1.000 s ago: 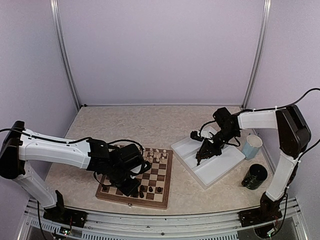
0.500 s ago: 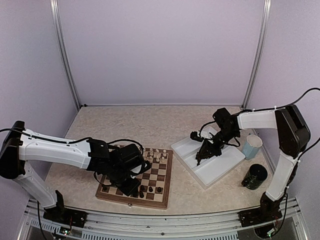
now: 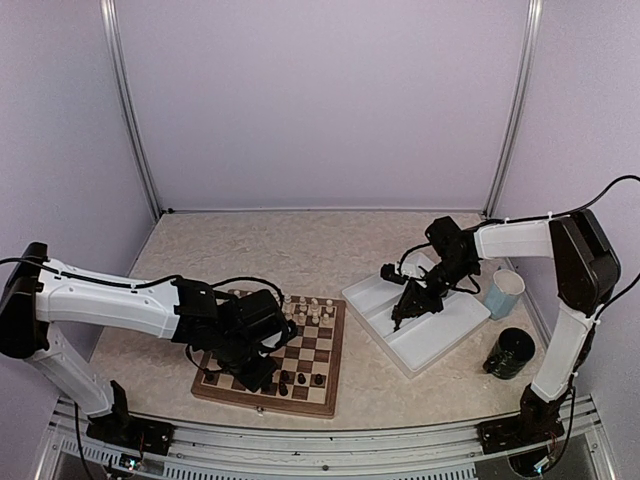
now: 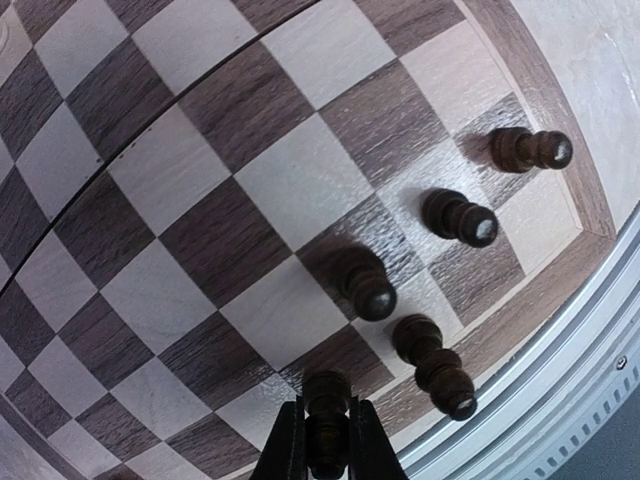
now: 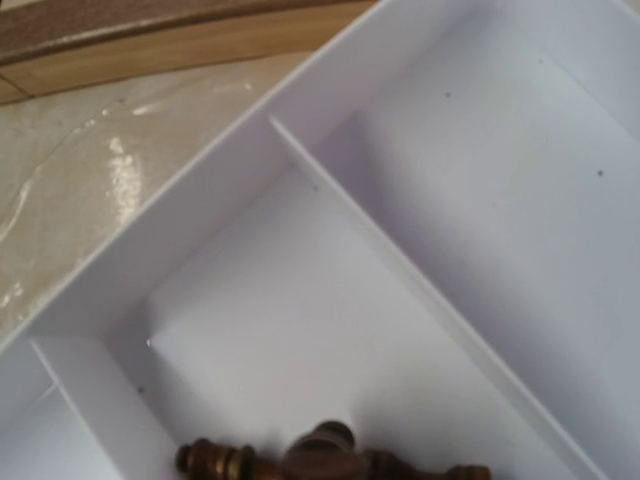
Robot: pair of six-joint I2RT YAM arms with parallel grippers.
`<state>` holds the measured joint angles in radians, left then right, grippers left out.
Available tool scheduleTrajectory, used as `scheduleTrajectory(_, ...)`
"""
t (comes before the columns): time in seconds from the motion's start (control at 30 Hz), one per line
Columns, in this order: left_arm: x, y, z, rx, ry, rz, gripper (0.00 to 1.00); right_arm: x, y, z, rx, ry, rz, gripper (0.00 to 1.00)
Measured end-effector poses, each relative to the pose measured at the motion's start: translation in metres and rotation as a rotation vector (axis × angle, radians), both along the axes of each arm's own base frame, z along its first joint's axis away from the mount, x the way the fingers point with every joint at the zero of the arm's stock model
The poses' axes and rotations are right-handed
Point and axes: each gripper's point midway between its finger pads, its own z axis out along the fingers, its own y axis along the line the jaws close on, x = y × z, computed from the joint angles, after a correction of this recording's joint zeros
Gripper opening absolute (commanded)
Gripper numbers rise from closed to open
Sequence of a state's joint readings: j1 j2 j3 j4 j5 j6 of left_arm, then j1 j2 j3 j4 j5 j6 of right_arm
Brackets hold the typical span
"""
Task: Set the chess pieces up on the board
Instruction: Place the king at e8.
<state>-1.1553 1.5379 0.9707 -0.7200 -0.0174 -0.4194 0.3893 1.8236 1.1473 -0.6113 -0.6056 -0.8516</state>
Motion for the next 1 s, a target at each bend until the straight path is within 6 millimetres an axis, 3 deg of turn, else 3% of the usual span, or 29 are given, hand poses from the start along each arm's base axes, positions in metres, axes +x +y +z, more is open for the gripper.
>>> scheduleTrajectory(0.23, -0.001, 0.015, 0.000, 0.018, -0.002, 0.050, 0.04, -0.001, 0.000, -0.002, 0.000, 0.008, 0.001, 0.04)
scheduleTrajectory(0.8, 0.004, 0.025, -0.001, 0.029, 0.002, 0.106, 0.04, -0.004, 0.000, -0.004, -0.003, 0.027, 0.003, 0.04)
scheduleTrajectory(1.0, 0.004, 0.026, -0.001, 0.029, 0.000, 0.111, 0.19, -0.005, -0.001, -0.004, -0.004, 0.029, 0.003, 0.04)
